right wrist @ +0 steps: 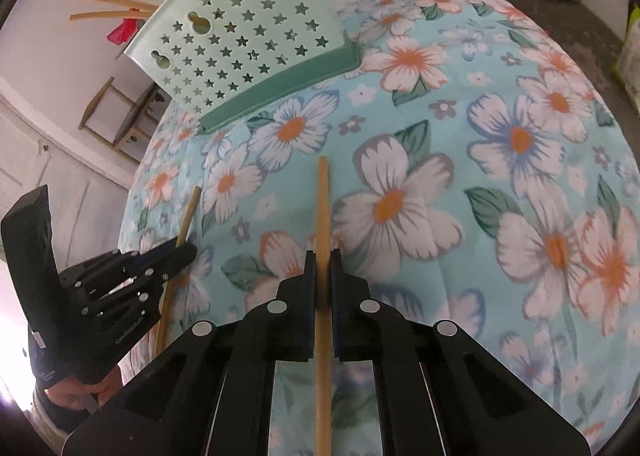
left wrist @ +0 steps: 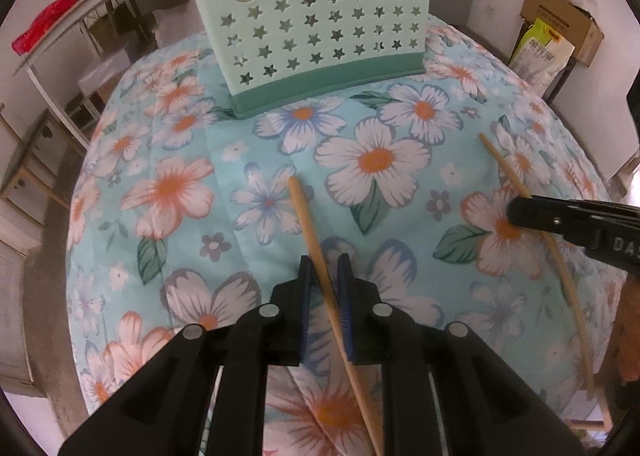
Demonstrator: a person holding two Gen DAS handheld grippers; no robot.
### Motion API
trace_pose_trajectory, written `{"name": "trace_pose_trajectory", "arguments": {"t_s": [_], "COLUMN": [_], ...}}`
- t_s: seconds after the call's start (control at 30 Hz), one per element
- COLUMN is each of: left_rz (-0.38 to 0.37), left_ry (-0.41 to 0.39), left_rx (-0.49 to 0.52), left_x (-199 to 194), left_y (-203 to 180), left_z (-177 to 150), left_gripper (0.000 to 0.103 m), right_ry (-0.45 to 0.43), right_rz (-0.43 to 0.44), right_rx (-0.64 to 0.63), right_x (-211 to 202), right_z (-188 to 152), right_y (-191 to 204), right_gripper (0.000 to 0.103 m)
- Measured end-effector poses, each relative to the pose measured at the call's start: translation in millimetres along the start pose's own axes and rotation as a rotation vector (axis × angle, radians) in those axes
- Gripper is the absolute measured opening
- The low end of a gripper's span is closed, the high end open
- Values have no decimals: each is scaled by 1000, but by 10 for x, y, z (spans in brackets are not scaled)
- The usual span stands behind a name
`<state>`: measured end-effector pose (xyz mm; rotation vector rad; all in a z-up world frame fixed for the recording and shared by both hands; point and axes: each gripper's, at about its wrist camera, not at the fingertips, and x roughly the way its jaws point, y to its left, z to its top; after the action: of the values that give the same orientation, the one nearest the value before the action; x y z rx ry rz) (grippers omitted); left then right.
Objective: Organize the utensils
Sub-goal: 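Lift both chopsticks upright off the bedspread toward the holder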
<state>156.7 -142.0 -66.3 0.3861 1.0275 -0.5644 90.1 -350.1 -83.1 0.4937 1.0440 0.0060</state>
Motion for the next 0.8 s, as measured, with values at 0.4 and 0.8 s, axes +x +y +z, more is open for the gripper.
{"name": "trace_pose_trajectory", "arguments": {"t_s": [0.4,0.8], "left_rz": [51,60], "left_ry": [-14,-15], "left_rx": [30,33], "left_x": [-55,-70], "left_y": [-99,-112], "left_z": [-80,-89], "left_gripper": [12,13], "right_ry": [10,-4], "right_rz": [-19,-22], "right_rx": [-1,7], "right_x": [116,280], "right_z": [97,340], "right_y": [95,110], "right_gripper": [8,8]}}
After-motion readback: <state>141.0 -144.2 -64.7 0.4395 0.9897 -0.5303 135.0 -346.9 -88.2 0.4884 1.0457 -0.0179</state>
